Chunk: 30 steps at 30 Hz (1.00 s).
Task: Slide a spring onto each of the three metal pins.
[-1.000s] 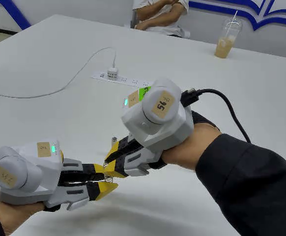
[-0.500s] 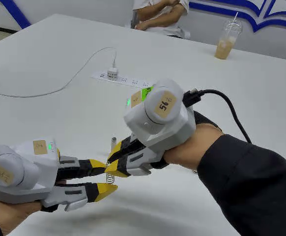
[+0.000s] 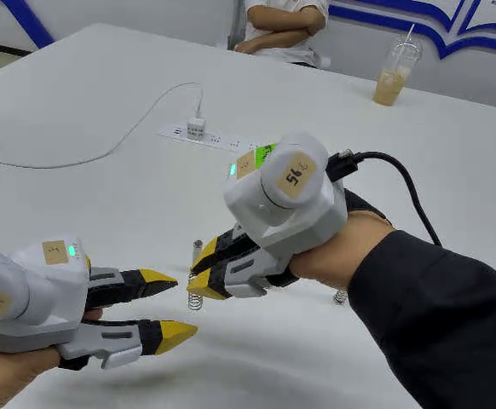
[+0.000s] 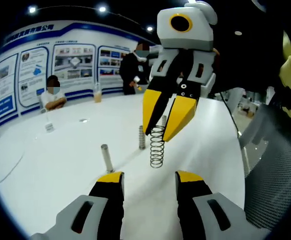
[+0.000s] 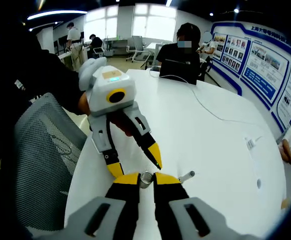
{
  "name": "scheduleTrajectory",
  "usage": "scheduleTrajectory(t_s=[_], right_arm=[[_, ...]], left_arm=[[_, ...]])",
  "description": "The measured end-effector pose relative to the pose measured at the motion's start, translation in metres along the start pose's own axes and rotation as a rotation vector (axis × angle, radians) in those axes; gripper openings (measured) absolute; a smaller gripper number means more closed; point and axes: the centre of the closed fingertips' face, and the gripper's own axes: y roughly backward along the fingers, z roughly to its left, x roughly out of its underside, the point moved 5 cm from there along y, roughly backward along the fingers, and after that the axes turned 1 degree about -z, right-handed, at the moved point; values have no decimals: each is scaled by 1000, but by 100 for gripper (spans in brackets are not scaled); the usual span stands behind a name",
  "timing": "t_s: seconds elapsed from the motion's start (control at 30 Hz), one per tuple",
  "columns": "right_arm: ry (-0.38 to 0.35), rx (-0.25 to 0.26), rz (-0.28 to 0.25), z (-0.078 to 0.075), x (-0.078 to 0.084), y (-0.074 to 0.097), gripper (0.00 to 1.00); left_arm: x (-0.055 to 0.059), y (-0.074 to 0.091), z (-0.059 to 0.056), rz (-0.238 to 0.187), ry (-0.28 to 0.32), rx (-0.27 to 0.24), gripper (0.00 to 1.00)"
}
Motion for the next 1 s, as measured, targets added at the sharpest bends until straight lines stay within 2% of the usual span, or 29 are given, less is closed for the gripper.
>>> scheduleTrajectory(t_s=[0.5, 1.0], right_arm=[[-10, 39, -20, -14, -3, 6, 11], [-21, 107, -39, -43, -7, 13, 11]], left_arm=[[4, 3, 4, 3, 23, -26, 51], [6, 4, 6, 5, 31, -34, 52]])
